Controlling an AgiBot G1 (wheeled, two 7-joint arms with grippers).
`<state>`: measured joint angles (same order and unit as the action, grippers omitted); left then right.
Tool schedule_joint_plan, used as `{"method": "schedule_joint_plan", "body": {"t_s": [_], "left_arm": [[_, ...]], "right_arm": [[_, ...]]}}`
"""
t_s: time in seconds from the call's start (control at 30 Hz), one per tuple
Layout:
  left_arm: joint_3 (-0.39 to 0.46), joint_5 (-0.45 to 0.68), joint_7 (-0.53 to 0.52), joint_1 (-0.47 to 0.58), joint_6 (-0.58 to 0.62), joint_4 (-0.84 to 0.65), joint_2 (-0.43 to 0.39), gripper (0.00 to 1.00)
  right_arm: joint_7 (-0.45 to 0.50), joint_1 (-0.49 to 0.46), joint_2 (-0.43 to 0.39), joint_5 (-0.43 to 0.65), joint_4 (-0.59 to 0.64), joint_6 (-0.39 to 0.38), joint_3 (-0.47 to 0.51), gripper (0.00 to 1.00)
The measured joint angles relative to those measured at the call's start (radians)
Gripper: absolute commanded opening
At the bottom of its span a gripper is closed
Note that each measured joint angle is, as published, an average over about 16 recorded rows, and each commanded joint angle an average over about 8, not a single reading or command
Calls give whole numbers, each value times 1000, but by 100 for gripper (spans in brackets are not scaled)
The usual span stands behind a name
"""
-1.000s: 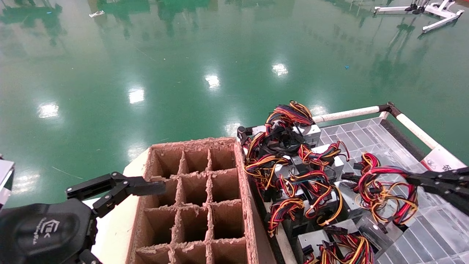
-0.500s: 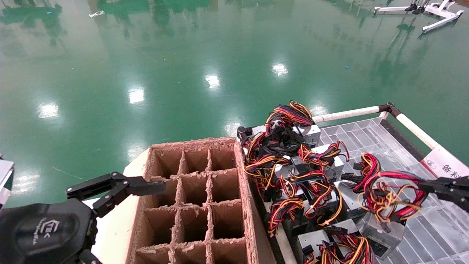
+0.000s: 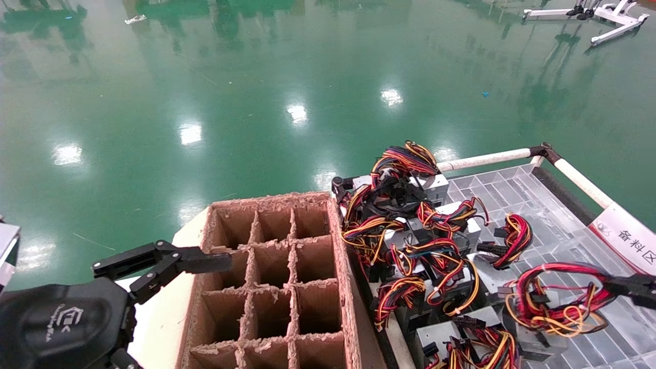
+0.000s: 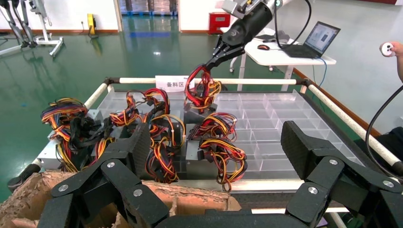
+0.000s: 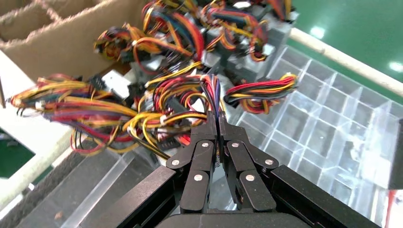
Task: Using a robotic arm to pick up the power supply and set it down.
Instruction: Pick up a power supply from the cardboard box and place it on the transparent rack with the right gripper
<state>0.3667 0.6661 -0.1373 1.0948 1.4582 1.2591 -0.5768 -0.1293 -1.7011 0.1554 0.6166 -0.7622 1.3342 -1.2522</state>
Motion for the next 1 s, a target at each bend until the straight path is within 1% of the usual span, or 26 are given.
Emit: {"method": "schedule_joint_plan", "body": {"t_s": [0.33,0.6,0.8,1.0], "left_arm": [[0,0,0,0,0,0,0,100],[0,0,0,0,0,0,0,100],[0,0,0,0,0,0,0,100],[0,0,0,0,0,0,0,100]], "right_arm": [[-4,78,-45,-118,-7,-23,-25,0],[-13,142,-83,-224,-14,-5,-56,0],[-25,193,-115,-321,-12,11,-89,0],[-50,247,-137,-421,-7,10,-132,0]]}}
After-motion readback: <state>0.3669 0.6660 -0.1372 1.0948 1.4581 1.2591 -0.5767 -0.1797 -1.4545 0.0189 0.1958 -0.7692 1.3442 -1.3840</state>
